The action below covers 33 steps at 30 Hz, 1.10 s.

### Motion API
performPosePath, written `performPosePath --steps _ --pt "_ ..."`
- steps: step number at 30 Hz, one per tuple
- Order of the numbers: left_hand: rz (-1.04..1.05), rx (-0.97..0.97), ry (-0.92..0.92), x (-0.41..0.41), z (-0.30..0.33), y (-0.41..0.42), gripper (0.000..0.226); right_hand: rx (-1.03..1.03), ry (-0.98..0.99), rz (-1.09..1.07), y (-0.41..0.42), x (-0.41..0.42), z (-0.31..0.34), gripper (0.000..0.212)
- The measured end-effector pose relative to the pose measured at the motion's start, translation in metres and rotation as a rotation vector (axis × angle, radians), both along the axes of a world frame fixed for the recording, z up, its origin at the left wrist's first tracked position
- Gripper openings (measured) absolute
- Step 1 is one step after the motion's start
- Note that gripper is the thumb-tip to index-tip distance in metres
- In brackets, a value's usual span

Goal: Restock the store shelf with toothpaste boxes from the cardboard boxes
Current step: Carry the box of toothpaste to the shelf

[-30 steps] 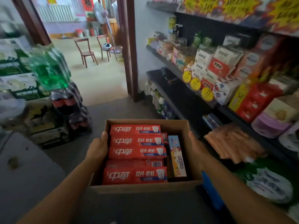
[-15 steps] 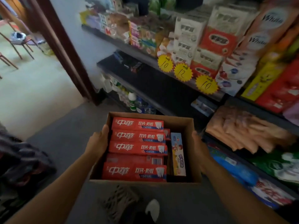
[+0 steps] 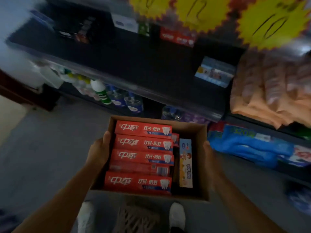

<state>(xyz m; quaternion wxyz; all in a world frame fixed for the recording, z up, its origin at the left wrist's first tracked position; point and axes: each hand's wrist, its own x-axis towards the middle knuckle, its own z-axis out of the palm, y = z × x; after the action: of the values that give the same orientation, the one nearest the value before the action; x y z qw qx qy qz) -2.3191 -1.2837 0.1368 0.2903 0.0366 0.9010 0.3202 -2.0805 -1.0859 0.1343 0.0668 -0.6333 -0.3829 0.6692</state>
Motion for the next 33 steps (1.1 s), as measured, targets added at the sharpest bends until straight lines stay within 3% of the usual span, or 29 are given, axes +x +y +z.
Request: performPosePath --steps 12,16,22,33 --pt "-0.292 0.045 -0.091 -0.102 -0.322 0.007 0.055 0.006 -0.194 -0.219 -0.066 -0.066 -0.301 0.044" --pt "-0.344 0.041 -0.09 -0.118 -0.401 0.006 0.068 0.014 -0.185 -0.211 -0.072 -0.076 -0.372 0.042" --pt "-0.365 0.101 -0.05 -0.128 -0.456 0.038 0.065 0.074 -0.156 -0.232 -0.043 -0.083 -0.422 0.041" --pt "-0.389 0.073 0.107 -0.119 -0.475 0.082 0.056 0.09 -0.064 -0.232 0.002 -0.076 -0.456 0.042"
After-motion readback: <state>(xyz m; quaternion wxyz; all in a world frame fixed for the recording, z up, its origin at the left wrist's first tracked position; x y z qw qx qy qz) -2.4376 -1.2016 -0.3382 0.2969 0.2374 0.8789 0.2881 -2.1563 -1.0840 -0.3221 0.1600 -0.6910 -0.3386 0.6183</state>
